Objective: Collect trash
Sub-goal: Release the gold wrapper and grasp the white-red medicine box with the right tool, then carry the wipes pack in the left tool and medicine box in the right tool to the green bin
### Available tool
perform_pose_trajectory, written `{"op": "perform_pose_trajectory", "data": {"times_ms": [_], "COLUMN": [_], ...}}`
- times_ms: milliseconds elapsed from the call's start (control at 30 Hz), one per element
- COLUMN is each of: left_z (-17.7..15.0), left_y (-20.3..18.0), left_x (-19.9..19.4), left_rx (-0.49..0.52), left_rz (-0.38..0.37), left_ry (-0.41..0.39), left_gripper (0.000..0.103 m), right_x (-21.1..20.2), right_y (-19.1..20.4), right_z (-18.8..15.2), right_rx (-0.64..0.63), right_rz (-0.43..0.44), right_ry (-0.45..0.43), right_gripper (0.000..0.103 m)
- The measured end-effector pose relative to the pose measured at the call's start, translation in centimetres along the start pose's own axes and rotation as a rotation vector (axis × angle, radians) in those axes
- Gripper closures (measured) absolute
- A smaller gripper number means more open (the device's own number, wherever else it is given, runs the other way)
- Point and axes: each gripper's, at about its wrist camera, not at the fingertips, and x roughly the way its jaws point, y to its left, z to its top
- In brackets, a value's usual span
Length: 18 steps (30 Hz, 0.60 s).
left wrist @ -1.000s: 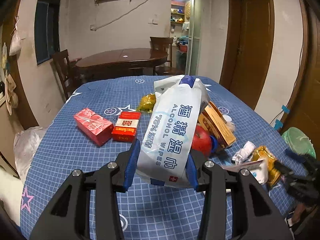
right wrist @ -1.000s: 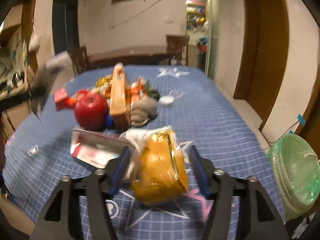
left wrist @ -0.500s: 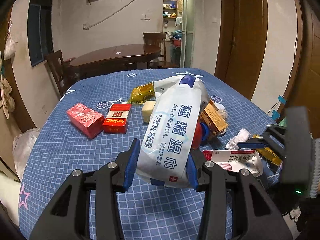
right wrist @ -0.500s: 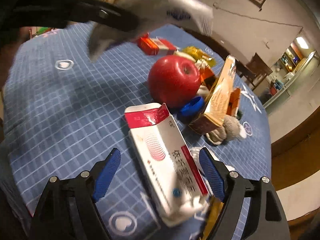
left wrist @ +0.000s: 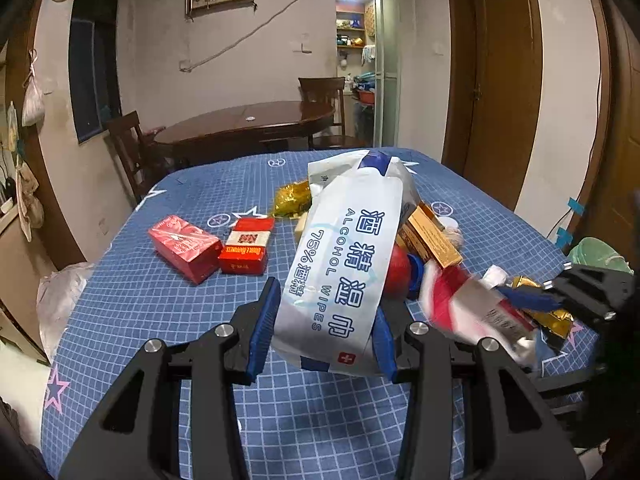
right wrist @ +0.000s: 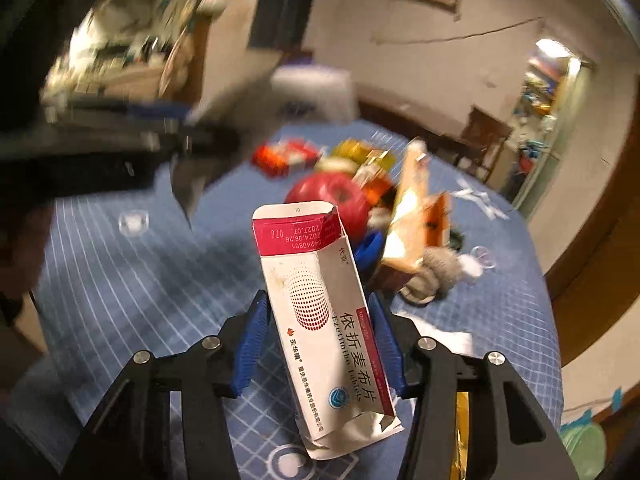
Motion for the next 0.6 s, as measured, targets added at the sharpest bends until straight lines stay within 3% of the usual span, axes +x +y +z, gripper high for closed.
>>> {"op": "perform_pose_trajectory", "data": {"times_ms": [333, 600], "left_z": [0.7, 1.6], "left_y": [-1.8, -6.7], "left_x": [-0.9, -1.1], "left_rx": [0.005, 0.026], "left_rz": [0.008, -0.062], "left_ry": [-0.044, -0.087], "left_gripper": [0.062, 0.062], "right_x": [-9.5, -14.5], "right_y": [-4.3, -9.1], "right_z": [-1.2, -3.2], "right_rx": [0.284, 0.385], "right_rz": [-0.201, -0.375], "right_ry": [-0.235, -0.273], "right_gripper": [0.051, 0.050]}}
